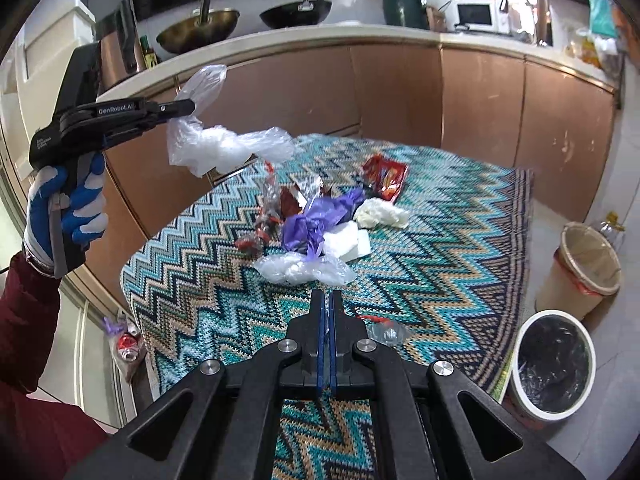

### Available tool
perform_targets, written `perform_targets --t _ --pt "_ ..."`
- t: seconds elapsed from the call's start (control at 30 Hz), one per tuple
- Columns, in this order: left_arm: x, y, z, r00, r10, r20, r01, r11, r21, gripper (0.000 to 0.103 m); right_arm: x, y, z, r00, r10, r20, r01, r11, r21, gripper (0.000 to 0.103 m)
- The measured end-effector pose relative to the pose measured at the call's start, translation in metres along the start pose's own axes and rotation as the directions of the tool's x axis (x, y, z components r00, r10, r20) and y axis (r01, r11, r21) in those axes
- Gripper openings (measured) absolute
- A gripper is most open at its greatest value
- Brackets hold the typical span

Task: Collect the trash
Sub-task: 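Carry both plastic pieces to the white bin and open both tools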

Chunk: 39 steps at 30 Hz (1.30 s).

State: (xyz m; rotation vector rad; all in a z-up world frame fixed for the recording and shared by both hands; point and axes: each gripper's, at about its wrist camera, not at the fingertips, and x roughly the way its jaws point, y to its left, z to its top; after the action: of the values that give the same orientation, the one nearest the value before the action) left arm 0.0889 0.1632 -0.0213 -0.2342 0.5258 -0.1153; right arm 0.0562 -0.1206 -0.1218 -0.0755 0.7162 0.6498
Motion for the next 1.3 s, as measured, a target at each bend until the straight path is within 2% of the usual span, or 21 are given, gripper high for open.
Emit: perform_targets --t 0.3,0.5,0.57,0.67,0.7,0.83,1.03,1.2,1.3 --pt "0.005 -0.045 0.009 0.998 -0.061 -0.015 0.062 0.995 0.076 0.005 -0.042 -0.023 0.001 0.991 -0.103 0.088 0.097 0.993 0.064 0.001" --pt "0.047 -0.107 0.011 0.988 -0.129 -0.082 0.141 0.977 0.161 0.005 -0.065 -0.072 0.002 0.968 -0.221 0.123 0.2 0.966 0.165 0.001" --pt "0.067 -0.133 0.009 0.981 -0.156 -0.115 0.176 0.966 0.19 0.005 -0.072 -0.095 0.003 0.952 -0.28 0.127 0.251 0.946 0.204 0.001" --pt "0.098 -0.175 0.004 0.967 -0.192 -0.165 0.228 0.944 0.24 0.005 -0.078 -0.124 0.003 0.932 -0.339 0.126 0.3 0.92 0.253 0.001" --pt "0.109 -0.188 0.002 0.962 -0.201 -0.182 0.244 0.936 0.254 0.005 -0.08 -0.137 0.003 0.92 -0.374 0.12 0.332 0.903 0.272 0.001" --pt "0.16 -0.244 -0.008 0.936 -0.237 -0.261 0.311 0.905 0.291 0.005 -0.08 -0.181 0.002 0.892 -0.442 0.098 0.389 0.859 0.334 0.001" --pt "0.236 -0.32 -0.032 0.9 -0.241 -0.364 0.366 0.871 0.328 0.005 -0.069 -0.246 0.001 0.857 -0.514 0.042 0.46 0.799 0.388 0.001" --pt "0.287 -0.367 -0.062 0.877 -0.221 -0.427 0.39 0.847 0.361 0.006 -0.052 -0.291 -0.005 0.841 -0.541 -0.013 0.498 0.764 0.411 0.002" --pt "0.314 -0.388 -0.078 0.857 -0.226 -0.463 0.409 0.845 0.345 0.007 -0.043 -0.311 -0.01 0.837 -0.545 -0.036 0.505 0.746 0.434 0.002"
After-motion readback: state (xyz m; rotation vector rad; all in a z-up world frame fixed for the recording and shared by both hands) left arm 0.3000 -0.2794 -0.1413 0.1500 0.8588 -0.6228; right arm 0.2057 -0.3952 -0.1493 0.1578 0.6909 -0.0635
